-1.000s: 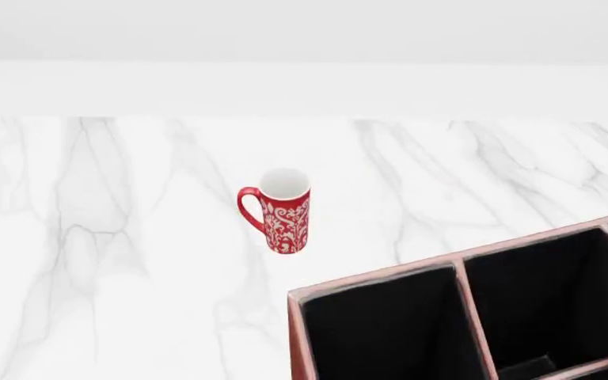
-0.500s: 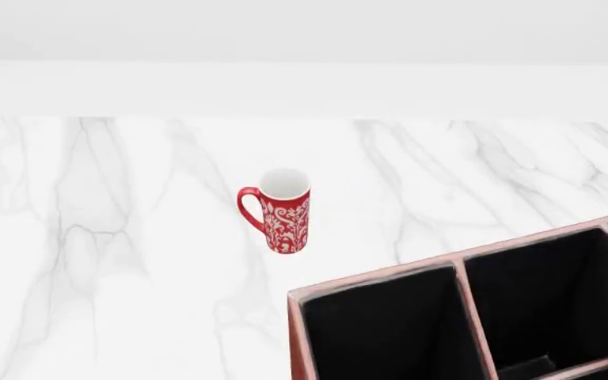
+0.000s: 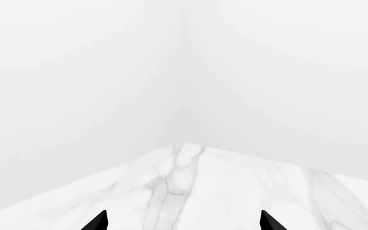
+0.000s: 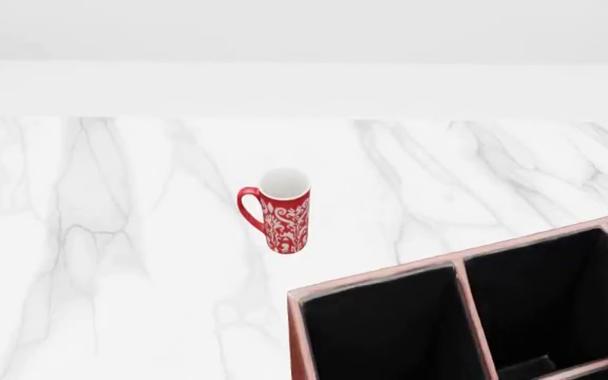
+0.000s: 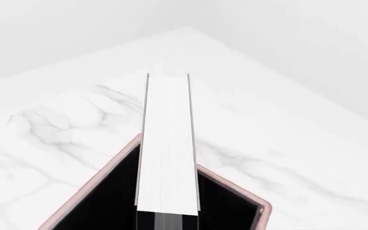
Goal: Pick up the book and place it in the right compartment of the caddy.
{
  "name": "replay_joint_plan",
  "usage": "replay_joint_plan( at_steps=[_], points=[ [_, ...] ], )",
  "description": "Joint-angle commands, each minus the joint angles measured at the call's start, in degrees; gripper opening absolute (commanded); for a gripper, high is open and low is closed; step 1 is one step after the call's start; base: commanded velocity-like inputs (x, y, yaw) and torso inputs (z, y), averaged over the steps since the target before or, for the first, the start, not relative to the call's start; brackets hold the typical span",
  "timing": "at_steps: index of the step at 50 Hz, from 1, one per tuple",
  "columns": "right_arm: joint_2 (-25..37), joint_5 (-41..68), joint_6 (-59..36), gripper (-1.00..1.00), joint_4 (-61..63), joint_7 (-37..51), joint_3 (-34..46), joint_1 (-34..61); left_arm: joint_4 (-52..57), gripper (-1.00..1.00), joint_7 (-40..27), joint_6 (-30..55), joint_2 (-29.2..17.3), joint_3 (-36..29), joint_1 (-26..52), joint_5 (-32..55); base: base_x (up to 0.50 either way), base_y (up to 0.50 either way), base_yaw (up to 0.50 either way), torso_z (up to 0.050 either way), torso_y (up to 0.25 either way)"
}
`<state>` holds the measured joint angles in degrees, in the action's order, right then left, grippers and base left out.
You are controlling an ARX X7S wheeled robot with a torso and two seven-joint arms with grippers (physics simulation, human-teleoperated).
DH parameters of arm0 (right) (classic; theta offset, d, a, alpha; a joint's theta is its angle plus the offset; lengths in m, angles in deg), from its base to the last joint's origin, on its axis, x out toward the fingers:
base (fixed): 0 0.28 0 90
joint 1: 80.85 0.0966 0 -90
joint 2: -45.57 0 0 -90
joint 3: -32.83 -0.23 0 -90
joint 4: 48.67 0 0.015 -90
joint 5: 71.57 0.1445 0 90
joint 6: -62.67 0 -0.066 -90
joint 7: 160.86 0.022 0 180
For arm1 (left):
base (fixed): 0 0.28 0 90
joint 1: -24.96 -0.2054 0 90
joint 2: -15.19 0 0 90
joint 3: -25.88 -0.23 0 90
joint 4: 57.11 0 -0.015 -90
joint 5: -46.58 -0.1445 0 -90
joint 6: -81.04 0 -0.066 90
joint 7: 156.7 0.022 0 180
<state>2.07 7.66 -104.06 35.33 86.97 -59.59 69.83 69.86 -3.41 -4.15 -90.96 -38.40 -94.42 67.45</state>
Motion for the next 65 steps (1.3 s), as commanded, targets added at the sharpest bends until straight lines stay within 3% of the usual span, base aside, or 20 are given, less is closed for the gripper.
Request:
replay_joint_plan(
  at_steps=[1, 49, 50, 65],
  points=[
    [-0.57, -3.42, 1.99, -1.0, -0.08, -3.64, 0.46, -1.38, -0.43, 1.0, 0.65, -0.57, 0.51, 0.58, -0.17, -0.78, 0.0, 0.0, 0.0, 0.0, 0.0],
    [-2.72, -8.53, 8.34, -1.0, -4.88, -12.66, 5.41, -5.32, 0.61, 1.0, -0.34, -0.13, -0.14, 0.7, -0.81, -0.47, 0.0, 0.0, 0.0, 0.0, 0.002],
    [-2.69, -8.62, 8.37, 1.0, -4.85, -12.93, 5.59, -5.39, 0.62, 1.0, -0.34, -0.12, -0.17, 0.68, -0.77, -0.45, 0.0, 0.0, 0.0, 0.0, 0.0],
    [-2.99, -8.71, 8.56, 1.0, -5.24, -13.12, 6.12, -5.36, 0.32, 1.0, -0.42, -0.33, -0.23, 0.45, -0.75, -0.46, 0.0, 0.0, 0.0, 0.0, 0.0]
  ],
)
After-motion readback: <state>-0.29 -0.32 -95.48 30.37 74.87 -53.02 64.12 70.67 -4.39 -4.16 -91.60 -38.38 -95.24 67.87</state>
